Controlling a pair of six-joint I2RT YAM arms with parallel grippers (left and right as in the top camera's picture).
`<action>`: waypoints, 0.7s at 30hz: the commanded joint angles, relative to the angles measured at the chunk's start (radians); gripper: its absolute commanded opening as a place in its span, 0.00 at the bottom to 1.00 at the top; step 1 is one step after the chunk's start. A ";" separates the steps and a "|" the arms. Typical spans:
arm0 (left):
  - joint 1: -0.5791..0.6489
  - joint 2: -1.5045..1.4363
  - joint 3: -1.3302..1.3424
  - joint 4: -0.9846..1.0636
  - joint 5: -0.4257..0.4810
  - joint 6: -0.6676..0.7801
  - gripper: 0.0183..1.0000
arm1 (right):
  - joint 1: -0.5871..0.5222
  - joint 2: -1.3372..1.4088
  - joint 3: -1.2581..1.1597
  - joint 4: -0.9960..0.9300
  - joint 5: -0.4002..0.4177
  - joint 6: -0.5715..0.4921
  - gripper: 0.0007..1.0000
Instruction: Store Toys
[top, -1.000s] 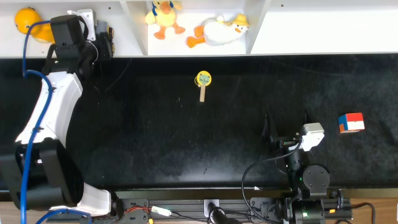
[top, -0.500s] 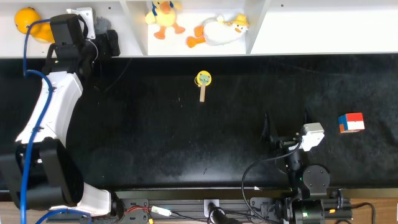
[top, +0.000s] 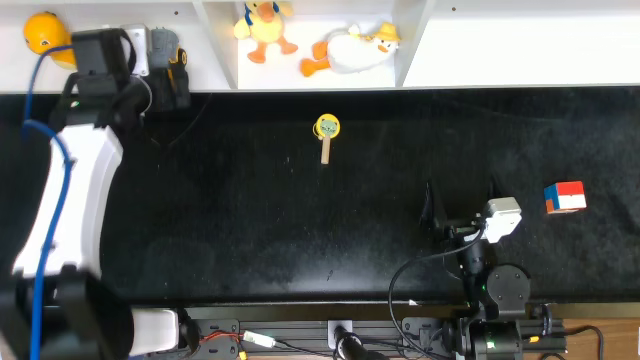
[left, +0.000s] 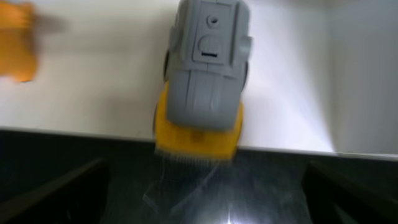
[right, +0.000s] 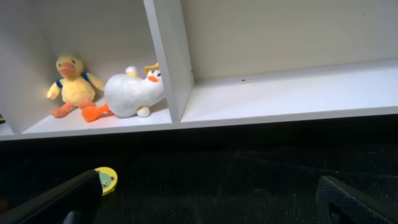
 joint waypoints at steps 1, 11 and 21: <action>0.002 -0.127 0.030 -0.085 -0.024 -0.019 1.00 | 0.005 -0.008 -0.014 0.004 0.005 0.004 1.00; 0.002 -0.277 0.030 -0.333 -0.024 -0.022 1.00 | 0.005 -0.008 -0.014 0.004 0.005 0.004 1.00; 0.002 -0.274 0.029 -0.363 -0.024 -0.022 1.00 | 0.005 -0.008 -0.014 0.004 0.005 0.004 1.00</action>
